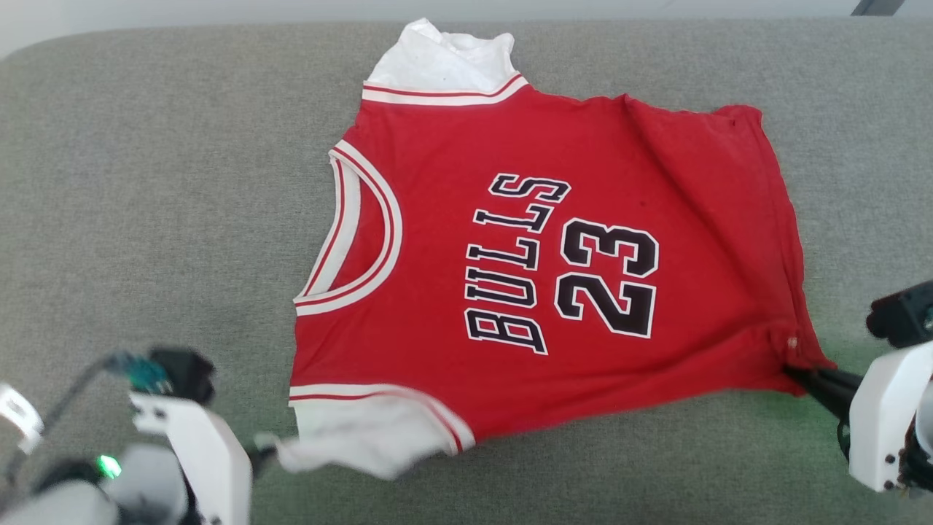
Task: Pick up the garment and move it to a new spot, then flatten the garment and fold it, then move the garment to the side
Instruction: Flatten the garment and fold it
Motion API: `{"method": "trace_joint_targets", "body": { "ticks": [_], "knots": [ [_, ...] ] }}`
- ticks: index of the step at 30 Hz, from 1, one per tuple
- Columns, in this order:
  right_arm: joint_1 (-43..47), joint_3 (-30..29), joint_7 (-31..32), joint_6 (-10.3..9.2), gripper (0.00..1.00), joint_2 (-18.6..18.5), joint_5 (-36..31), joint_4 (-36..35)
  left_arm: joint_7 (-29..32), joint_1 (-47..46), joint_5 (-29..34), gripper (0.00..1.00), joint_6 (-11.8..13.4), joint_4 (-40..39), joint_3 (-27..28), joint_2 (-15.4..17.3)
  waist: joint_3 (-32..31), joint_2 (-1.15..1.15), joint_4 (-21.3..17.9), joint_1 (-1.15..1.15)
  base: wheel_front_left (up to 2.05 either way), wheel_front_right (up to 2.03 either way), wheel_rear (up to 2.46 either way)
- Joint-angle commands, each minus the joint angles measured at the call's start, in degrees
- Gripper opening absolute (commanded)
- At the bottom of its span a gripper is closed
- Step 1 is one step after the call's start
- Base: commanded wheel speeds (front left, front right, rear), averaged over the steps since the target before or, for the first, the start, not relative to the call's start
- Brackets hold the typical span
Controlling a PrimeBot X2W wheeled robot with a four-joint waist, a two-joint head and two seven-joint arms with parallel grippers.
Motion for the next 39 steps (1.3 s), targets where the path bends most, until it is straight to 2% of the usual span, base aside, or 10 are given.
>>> {"method": "trace_joint_targets", "body": {
  "ticks": [1,11,19,30,33,35,36,37,38,39],
  "knots": [
    [0.73,-1.29,0.5,-0.04,0.0,0.92,-1.02,-0.68,0.34,-1.6,1.51,0.0,0.26,-0.66,0.69,1.07,0.16,0.0,-0.12,0.0,0.0,0.0,0.0],
    [-5.43,-12.13,3.46,-0.04,0.0,11.92,-11.65,-6.52,5.53,-20.73,10.82,0.0,-7.15,2.37,4.18,2.91,3.12,0.0,-1.8,0.0,0.0,0.0,0.0],
    [-15.85,-12.07,1.95,-0.04,0.0,15.71,-18.59,-0.37,7.19,-35.04,15.4,0.0,-17.99,20.17,2.26,-7.34,6.4,0.0,-2.64,0.0,0.0,0.0,0.0],
    [-25.49,-7.28,3.26,-0.03,0.0,19.11,-21.92,14.94,8.81,-43.4,15.82,0.0,-27.67,46.29,-1.97,-20.28,9.72,0.0,-3.19,0.0,0.0,0.0,0.0],
    [-26.89,-4.82,4.22,-0.02,0.35,19.35,-21.41,17.59,9.94,-43.99,14.69,0.0,-28.88,52.41,-2.58,-23.01,9.94,0.0,-3.23,0.0,0.0,0.0,0.0],
    [-27.94,-3.66,3.69,-0.01,1.0,19.13,-20.76,17.89,10.57,-44.26,14.25,0.08,-29.25,55.75,-2.84,-24.13,9.86,0.0,-3.29,0.0,0.0,0.0,0.0],
    [-28.18,-3.51,3.91,-0.01,1.0,18.97,-20.45,18.01,10.69,-44.69,14.23,0.27,-29.41,56.96,-2.84,-24.45,9.74,0.0,-3.35,0.0,0.0,0.0,0.0],
    [-28.18,-3.51,3.91,-0.01,1.0,18.97,-20.45,18.01,10.69,-44.69,14.23,0.27,-29.41,56.96,-2.84,-24.45,9.74,0.0,-3.35,0.0,0.0,0.0,0.0],
    [-28.43,-3.19,3.99,-0.01,1.0,18.53,-20.13,17.67,10.42,-45.22,14.18,0.47,-29.52,57.77,-2.7,-24.69,9.61,0.0,-3.38,0.0,0.0,0.0,0.0],
    [-28.66,-3.27,3.72,-0.02,1.0,18.14,-19.68,17.23,9.88,-45.81,14.21,0.85,-29.68,58.38,-2.46,-24.81,9.43,0.0,-3.39,0.0,0.0,0.0,0.0]
  ]
}}
